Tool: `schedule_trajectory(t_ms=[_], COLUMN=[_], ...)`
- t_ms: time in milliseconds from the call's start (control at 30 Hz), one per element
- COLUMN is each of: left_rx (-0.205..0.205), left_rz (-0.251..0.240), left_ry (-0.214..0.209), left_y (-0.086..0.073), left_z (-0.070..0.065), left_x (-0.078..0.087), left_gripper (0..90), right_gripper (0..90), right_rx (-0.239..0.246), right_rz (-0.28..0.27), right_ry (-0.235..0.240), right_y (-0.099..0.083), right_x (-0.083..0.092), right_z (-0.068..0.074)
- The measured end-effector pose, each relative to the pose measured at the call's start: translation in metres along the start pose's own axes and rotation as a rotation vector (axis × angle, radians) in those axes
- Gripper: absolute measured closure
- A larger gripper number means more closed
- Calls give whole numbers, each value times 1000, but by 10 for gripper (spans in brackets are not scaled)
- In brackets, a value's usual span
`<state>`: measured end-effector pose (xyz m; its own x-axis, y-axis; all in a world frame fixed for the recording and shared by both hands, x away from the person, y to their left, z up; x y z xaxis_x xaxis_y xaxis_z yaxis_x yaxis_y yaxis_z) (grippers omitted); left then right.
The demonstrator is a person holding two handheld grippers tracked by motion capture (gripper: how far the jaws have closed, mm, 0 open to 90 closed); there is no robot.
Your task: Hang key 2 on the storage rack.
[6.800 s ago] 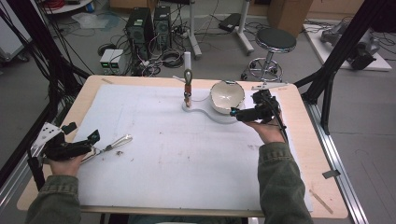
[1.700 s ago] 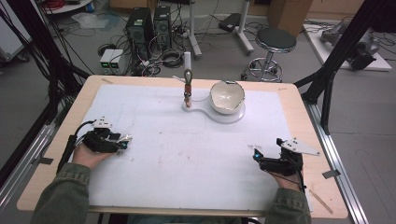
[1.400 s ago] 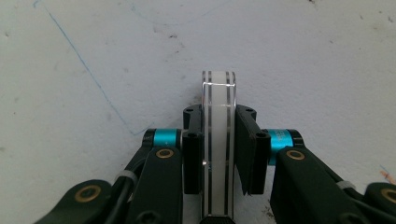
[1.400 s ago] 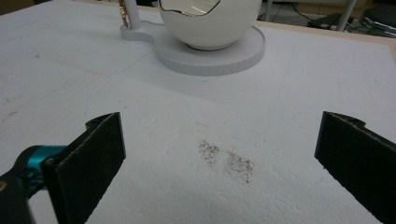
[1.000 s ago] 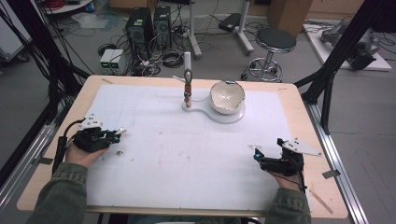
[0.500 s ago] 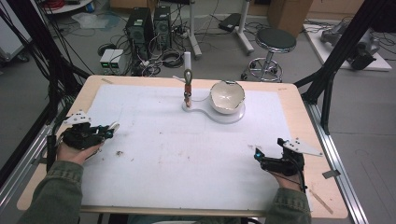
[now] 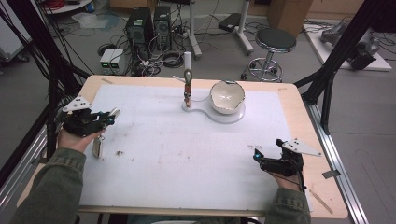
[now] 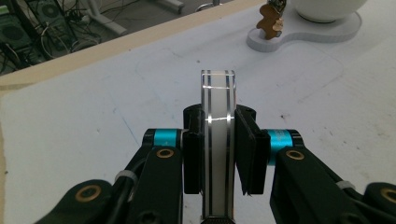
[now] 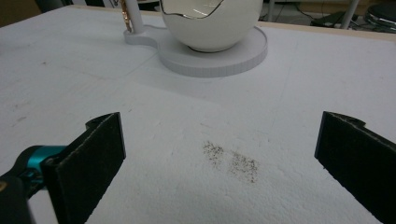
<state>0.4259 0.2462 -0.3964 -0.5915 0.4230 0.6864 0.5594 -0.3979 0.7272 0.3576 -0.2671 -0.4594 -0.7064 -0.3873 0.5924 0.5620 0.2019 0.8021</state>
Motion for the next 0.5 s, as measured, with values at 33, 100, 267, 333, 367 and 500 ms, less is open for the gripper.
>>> schedule_trajectory(t_ms=[33, 100, 267, 333, 367, 500], left_rx=[-1, -4, 2, 9, 13, 22], left_rz=[-7, -10, -46, -56, -62, -74], left_ry=[0, 0, 1, -2, -3, -14], left_y=[3, 8, 24, 29, 33, 44], left_z=[0, -1, -3, -2, -2, -3], left_x=[0, 0, 3, 3, 3, 3], left_gripper=[741, 741, 741, 741, 741, 741], right_gripper=[6, 6, 6, 6, 6, 6], right_rx=[0, -9, -22, -24, -24, -20], right_rz=[-5, -14, -30, -33, -34, -40], right_ry=[4, 4, 13, 17, 18, 19], right_y=[0, 1, 3, 3, 3, 4], right_x=[1, 2, 5, 5, 5, 5], right_z=[0, -1, -3, -2, -2, -2])
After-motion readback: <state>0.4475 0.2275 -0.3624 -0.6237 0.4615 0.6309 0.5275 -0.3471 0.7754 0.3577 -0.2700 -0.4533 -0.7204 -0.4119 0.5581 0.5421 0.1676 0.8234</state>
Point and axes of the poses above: each handheld gripper's, and its own axes: x roughly backward along the jaws, y roughly out of its top, z roughly to its left, the point moved 10 cm from there along -x, roughly forward along the jaws, and after that the axes turned 13 degrees about z, right-handed, at the moved point
